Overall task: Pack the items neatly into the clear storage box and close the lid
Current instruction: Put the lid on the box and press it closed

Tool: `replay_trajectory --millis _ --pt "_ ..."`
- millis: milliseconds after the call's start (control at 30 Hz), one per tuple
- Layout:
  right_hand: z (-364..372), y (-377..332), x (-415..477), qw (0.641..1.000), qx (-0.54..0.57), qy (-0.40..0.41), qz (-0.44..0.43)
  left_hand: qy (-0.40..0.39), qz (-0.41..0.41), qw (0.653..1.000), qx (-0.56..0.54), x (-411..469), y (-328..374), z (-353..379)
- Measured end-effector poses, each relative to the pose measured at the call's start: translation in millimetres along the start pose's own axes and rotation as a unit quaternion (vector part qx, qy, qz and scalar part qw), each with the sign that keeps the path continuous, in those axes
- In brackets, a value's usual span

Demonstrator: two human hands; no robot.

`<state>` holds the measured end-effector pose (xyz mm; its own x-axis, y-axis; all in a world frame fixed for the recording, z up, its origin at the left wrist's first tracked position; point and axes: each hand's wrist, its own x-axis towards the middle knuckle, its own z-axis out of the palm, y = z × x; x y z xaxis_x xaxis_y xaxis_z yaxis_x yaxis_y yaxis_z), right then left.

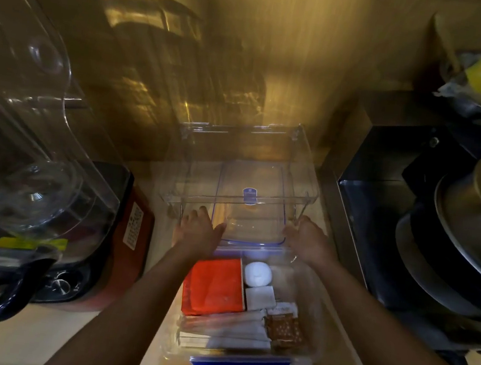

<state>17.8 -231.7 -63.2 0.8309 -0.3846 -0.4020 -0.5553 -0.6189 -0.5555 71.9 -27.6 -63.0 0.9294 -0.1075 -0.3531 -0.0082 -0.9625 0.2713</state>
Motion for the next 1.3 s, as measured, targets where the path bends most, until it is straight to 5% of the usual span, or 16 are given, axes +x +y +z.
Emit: replay_trajectory --millis 167,433,600,867,967,1167,1300 --pt "3.3 -0.8 13.9 0.985 0.076 -0.153 -0.005 -0.098 -0.041 0.984 -0.145 17.2 1.6 1.4" --pt "6.5 -4.0 8.4 0.981 0.187 0.019 0.037 -0.035 -0.066 0.934 -0.348 7.5 -3.1 -7.3" --pt "-2.1 -19.8 -7.3 0.911 0.397 0.063 0.092 -0.029 -0.058 0.914 -0.4 -8.0 -1.5 -12.9" --pt "-31.8 1.9 -45.8 0.85 0.523 0.033 0.054 -0.143 -0.039 0.811 -0.567 -13.1 -6.1 -24.5" --pt "-44.7 23.1 -55.2 0.841 0.539 -0.018 0.036 -0.137 -0.093 0.76 -0.629 -6.6 -5.6 -25.5" --pt "-64.5 50.2 -67.7 0.849 0.52 -0.094 0.016 -0.125 -0.139 0.713 -0.676 -8.2 -29.3 -20.0" --pt "-56.8 50.6 -69.2 0.834 0.55 -0.031 0.028 -0.152 -0.103 0.722 -0.667 -23.9 -53.4 -20.3"
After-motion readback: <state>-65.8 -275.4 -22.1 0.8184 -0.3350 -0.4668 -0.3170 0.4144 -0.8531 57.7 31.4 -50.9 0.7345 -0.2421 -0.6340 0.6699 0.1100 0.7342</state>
